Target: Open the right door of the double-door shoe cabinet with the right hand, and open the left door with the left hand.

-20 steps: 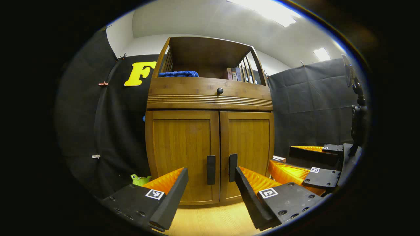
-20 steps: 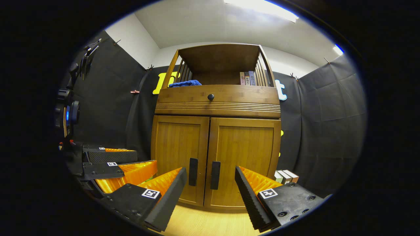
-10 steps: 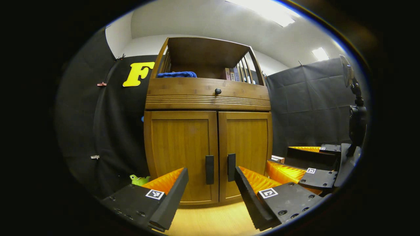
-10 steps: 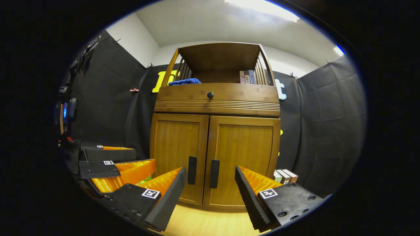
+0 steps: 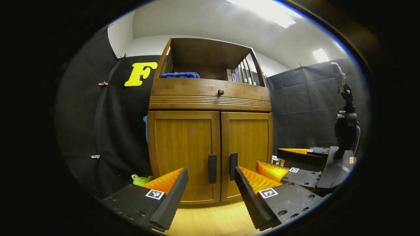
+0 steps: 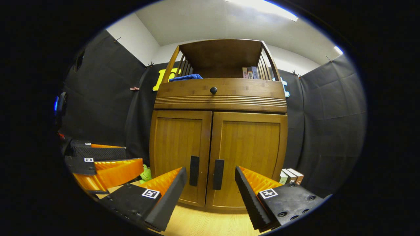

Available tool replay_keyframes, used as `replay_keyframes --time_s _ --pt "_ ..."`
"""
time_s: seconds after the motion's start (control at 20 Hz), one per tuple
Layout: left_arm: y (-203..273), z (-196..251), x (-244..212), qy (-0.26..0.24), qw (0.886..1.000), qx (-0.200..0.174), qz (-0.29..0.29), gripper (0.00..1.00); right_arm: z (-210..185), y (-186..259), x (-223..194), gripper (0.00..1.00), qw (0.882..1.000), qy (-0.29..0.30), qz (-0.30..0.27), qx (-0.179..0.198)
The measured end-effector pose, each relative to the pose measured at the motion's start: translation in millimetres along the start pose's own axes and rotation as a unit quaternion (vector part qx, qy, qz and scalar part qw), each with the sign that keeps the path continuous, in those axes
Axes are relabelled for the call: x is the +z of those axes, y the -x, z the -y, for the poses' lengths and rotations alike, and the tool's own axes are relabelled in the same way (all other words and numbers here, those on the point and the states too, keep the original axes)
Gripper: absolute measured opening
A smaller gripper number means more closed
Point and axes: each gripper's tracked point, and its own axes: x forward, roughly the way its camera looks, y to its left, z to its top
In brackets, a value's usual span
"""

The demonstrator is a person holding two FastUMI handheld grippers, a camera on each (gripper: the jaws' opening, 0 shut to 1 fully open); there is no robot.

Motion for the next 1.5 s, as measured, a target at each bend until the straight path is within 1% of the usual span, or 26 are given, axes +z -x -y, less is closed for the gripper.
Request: replay_keyframes --time_s 0.15,0.2,0.3,0.35,0.4,0.45,0.5,0.55,0.75,0.85,0.9,0.95,1.0,1.05,1.1,1.2,1.25,1.3,1.35,1.45,1.5 --pt "1 -10 -1 0.000 1.000 0.009 -0.001 0.89 -3 -18 -12 0.92 1.000 -0.008 -0.010 0.002" --pt "2 -13 -2 0.001 1.000 0.011 -0.001 0.89 -3 -25 -15 0.84 1.000 -0.011 -0.013 0.000" --pt "3 -19 -3 0.005 1.000 0.014 -0.001 0.89 -5 -38 -27 0.87 1.000 -0.012 -0.024 0.000" --pt "4 -22 -3 0.005 1.000 0.017 0.000 0.89 -5 -46 -34 0.86 1.000 -0.011 -0.029 -0.002" --pt "4 -25 -2 0.005 1.000 0.020 0.003 0.92 -5 -51 -39 0.87 0.999 -0.010 -0.034 -0.002" --pt "4 -28 -3 0.005 1.000 0.020 0.005 0.92 -6 -57 -44 0.87 0.999 -0.009 -0.038 -0.003" --pt "3 -29 -3 0.005 1.000 0.016 0.007 0.92 -5 -62 -47 0.87 0.999 -0.009 -0.039 -0.004" --pt "3 -29 -5 0.007 1.000 0.011 0.005 0.89 -5 -67 -50 0.87 0.999 -0.008 -0.037 -0.006" --pt "-1 -38 -12 0.003 1.000 0.006 -0.003 0.89 3 -92 -53 0.88 0.999 -0.004 -0.026 -0.023" --pt "-1 -37 -14 0.001 1.000 0.003 -0.005 0.92 7 -103 -58 0.87 0.999 -0.011 -0.026 -0.029" --pt "-1 -38 -15 0.002 1.000 0.003 -0.005 0.89 9 -108 -61 0.86 0.999 -0.015 -0.028 -0.031" --pt "-2 -39 -14 0.003 1.000 0.005 -0.002 0.89 9 -113 -65 0.86 0.999 -0.019 -0.032 -0.032" --pt "-4 -42 -14 0.003 1.000 0.010 0.000 0.92 11 -117 -70 0.87 0.999 -0.020 -0.037 -0.033" --pt "-5 -44 -14 0.002 1.000 0.014 0.002 0.89 13 -122 -74 0.87 0.998 -0.019 -0.041 -0.035" --pt "-6 -47 -12 0.002 1.000 0.017 0.004 0.92 13 -127 -77 0.87 0.998 -0.017 -0.043 -0.037" --pt "-10 -49 -13 0.001 1.000 0.018 0.006 0.92 12 -137 -86 0.88 0.998 -0.011 -0.045 -0.038" --pt "-10 -49 -14 0.001 1.000 0.016 0.004 0.89 15 -141 -88 0.87 0.998 -0.008 -0.047 -0.042" --pt "-10 -49 -14 0.001 1.000 0.014 0.004 0.89 16 -145 -92 0.81 0.998 -0.008 -0.047 -0.045" --pt "-9 -49 -14 0.001 1.000 0.014 0.003 0.89 18 -148 -95 0.79 0.998 -0.008 -0.050 -0.046" --pt "-10 -52 -14 -0.002 1.000 0.016 0.003 0.89 20 -153 -103 0.80 0.997 -0.013 -0.057 -0.048" --pt "-12 -54 -15 -0.002 1.000 0.017 0.003 0.92 21 -156 -105 0.80 0.997 -0.013 -0.058 -0.050"
